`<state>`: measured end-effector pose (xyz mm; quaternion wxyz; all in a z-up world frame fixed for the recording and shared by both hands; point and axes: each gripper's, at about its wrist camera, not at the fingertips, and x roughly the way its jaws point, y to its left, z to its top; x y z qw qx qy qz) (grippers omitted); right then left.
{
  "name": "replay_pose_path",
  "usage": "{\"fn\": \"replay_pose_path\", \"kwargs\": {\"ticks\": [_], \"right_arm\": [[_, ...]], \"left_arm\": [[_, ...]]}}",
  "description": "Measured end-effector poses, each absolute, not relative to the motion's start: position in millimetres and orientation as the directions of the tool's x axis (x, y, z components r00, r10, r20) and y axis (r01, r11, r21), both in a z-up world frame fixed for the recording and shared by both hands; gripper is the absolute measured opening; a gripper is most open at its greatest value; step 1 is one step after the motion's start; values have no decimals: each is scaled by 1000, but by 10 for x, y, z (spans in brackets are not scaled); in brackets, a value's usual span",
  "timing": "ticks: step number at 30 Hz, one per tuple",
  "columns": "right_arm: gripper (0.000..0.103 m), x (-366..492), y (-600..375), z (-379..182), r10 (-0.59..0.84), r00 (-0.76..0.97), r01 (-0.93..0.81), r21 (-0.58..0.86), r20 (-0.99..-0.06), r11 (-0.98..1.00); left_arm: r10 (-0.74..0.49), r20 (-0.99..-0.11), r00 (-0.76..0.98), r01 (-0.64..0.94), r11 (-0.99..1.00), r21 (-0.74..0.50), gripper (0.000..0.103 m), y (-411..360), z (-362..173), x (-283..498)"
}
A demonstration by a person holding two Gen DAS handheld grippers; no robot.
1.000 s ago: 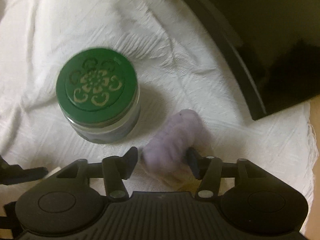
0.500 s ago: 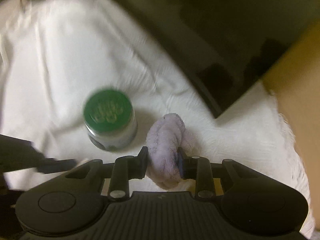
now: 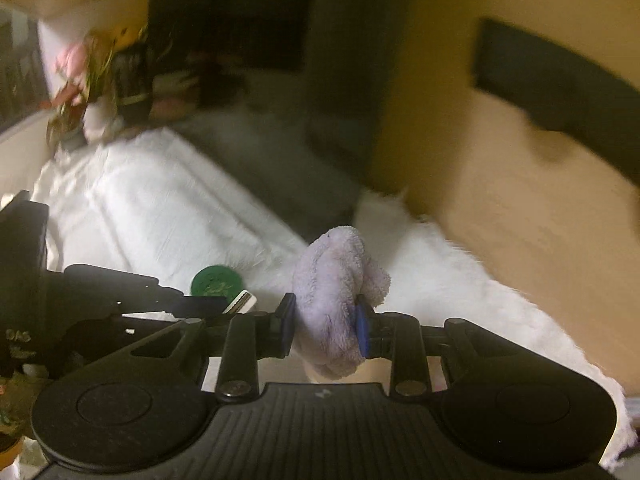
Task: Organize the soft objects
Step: 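Carry the metal clip and lavender hair tie into the pink box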
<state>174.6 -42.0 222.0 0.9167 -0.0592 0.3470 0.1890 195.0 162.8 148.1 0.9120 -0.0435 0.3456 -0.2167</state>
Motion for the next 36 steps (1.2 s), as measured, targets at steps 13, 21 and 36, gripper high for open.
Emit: {"fn": "replay_pose_path", "kwargs": {"ticks": [13, 21, 36], "right_arm": [[30, 1231, -1839, 1965, 143, 804, -100, 105, -578, 989], [30, 1408, -2258, 1366, 182, 760, -1, 279, -624, 960], [30, 2095, -2218, 315, 214, 596, 36, 292, -774, 956]], "left_arm": [[-565, -647, 512, 601, 774, -200, 23, 58, 1403, 1788], [-543, -723, 427, 625, 755, -198, 23, -479, 946, 1836], [-423, -830, 364, 625, 771, -120, 24, -730, 442, 2056]]}}
